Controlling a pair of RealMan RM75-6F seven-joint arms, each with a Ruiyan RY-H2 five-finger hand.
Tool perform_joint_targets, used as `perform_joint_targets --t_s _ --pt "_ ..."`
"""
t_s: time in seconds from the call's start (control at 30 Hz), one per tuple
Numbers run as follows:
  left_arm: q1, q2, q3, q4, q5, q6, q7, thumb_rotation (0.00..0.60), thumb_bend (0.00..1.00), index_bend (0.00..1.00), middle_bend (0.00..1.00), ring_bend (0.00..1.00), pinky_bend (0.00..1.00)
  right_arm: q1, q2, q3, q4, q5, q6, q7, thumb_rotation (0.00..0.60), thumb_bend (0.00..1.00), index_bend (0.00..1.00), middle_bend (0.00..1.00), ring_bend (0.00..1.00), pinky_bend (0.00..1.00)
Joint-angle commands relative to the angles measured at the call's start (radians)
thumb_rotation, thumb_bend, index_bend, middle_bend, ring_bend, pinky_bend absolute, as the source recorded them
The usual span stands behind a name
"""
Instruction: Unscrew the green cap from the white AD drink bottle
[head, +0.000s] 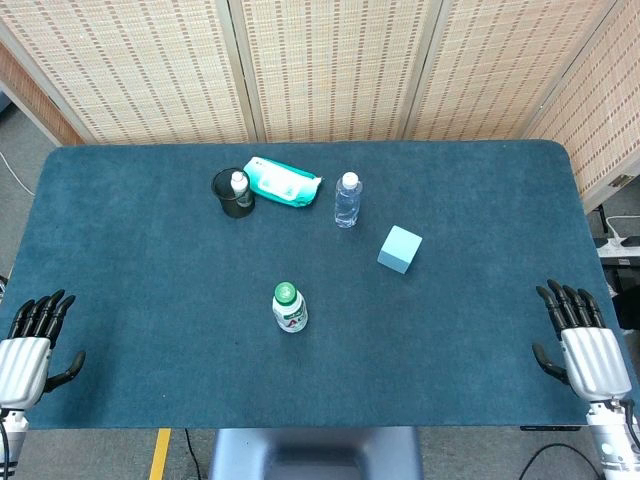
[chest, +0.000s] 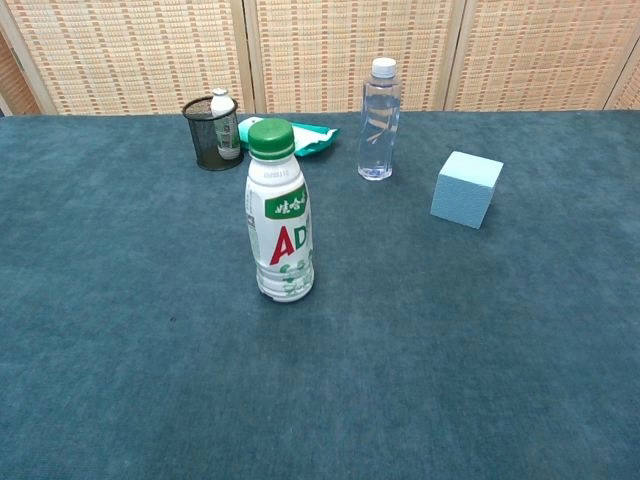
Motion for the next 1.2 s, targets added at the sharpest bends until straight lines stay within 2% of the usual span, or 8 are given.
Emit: perform_joint_targets --t_s 0.03,0.2,0.37,0.43,0.6,0.67,0.8,1.2 --pt "-0.005 -0.021 0.01 0.014 0.037 0.004 -0.083 0.6 0.37 0.0 0.0 0.0 0.0 -0.001 0.002 -0.001 -0.003 -0.002 0.0 0.004 0.6 0.28 0.0 0.0 0.0 0.0" --pt "-0.054 -0.13 0.03 0.093 0.139 -0.015 -0.374 0.6 0.38 0.0 0.0 0.0 0.0 -0.004 0.007 -0.008 -0.011 -0.023 0.01 0.012 0.6 0.28 0.0 0.0 0.0 0.0" --pt "-0.134 -0.234 0.034 0.109 0.145 -0.115 -0.768 0.6 0.38 0.0 0.0 0.0 0.0 -0.011 0.02 -0.015 -0.02 -0.038 0.021 0.035 0.6 0.28 0.0 0.0 0.0 0.0" --pt "-0.161 -0.263 0.031 0.114 0.137 -0.152 -0.872 0.6 0.38 0.0 0.0 0.0 0.0 -0.015 0.031 -0.017 -0.027 -0.045 0.029 0.054 0.6 0.28 0.0 0.0 0.0 0.0" --pt "-0.186 -0.309 0.019 0.135 0.128 -0.176 -0.908 0.6 0.37 0.0 0.0 0.0 0.0 -0.023 0.043 -0.018 -0.033 -0.058 0.049 0.073 0.6 0.28 0.0 0.0 0.0 0.0" --pt "-0.227 -0.381 0.001 0.134 0.104 -0.237 -0.955 0.6 0.36 0.0 0.0 0.0 0.0 -0.04 0.052 -0.013 -0.034 -0.062 0.089 0.072 0.6 0.28 0.0 0.0 0.0 0.0" --pt "-0.267 -0.482 -0.023 0.191 0.092 -0.259 -0.926 0.6 0.36 0.0 0.0 0.0 0.0 -0.043 0.056 -0.017 -0.036 -0.064 0.082 0.078 0.6 0.28 0.0 0.0 0.0 0.0" --pt "-0.371 -0.664 -0.102 0.325 0.026 -0.324 -0.885 0.6 0.35 0.0 0.0 0.0 0.0 -0.03 0.078 -0.024 -0.05 -0.041 0.024 0.095 0.6 0.28 0.0 0.0 0.0 0.0"
